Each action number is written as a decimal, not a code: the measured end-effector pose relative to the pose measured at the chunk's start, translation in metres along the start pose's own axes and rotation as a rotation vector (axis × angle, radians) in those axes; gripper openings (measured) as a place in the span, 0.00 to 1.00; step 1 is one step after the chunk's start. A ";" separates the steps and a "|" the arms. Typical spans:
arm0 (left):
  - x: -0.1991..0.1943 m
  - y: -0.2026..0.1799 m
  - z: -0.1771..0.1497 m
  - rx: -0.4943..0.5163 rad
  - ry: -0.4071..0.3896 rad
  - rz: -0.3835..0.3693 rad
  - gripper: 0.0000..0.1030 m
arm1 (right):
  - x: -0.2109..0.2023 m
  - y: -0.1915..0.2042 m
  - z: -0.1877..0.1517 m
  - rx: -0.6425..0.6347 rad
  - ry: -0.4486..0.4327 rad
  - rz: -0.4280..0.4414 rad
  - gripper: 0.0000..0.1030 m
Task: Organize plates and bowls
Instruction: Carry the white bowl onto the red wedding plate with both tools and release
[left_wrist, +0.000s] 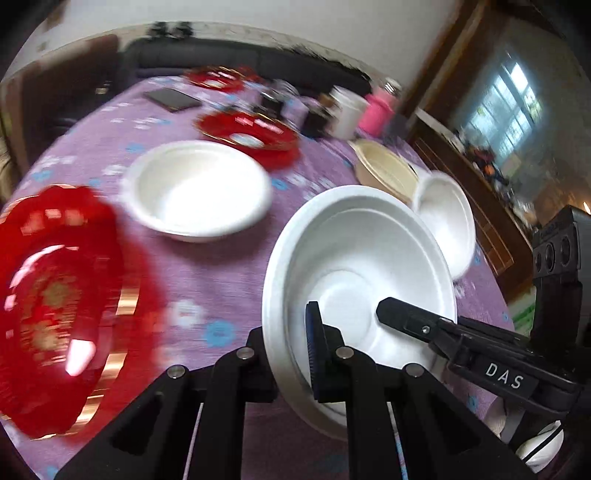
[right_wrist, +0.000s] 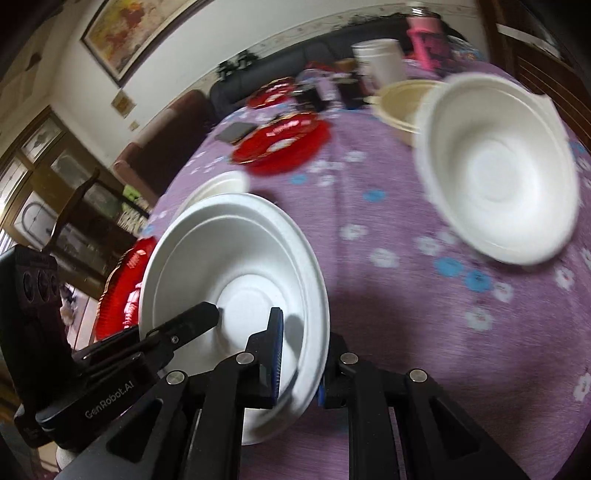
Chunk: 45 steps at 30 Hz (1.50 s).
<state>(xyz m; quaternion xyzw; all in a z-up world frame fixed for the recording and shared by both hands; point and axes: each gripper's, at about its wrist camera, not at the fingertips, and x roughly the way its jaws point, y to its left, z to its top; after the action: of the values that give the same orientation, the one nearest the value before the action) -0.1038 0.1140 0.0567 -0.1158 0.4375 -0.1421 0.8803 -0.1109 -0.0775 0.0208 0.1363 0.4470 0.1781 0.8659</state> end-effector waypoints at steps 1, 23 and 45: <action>-0.008 0.008 0.001 -0.020 -0.019 0.009 0.11 | 0.004 0.016 0.003 -0.025 0.001 0.017 0.15; -0.068 0.195 -0.007 -0.410 -0.125 0.180 0.11 | 0.137 0.185 0.022 -0.255 0.180 0.142 0.15; -0.091 0.193 -0.003 -0.368 -0.246 0.244 0.67 | 0.160 0.189 0.021 -0.304 0.184 0.037 0.15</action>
<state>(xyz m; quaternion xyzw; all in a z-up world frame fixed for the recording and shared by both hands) -0.1299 0.3261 0.0586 -0.2370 0.3565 0.0627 0.9016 -0.0432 0.1600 -0.0091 -0.0047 0.4898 0.2714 0.8285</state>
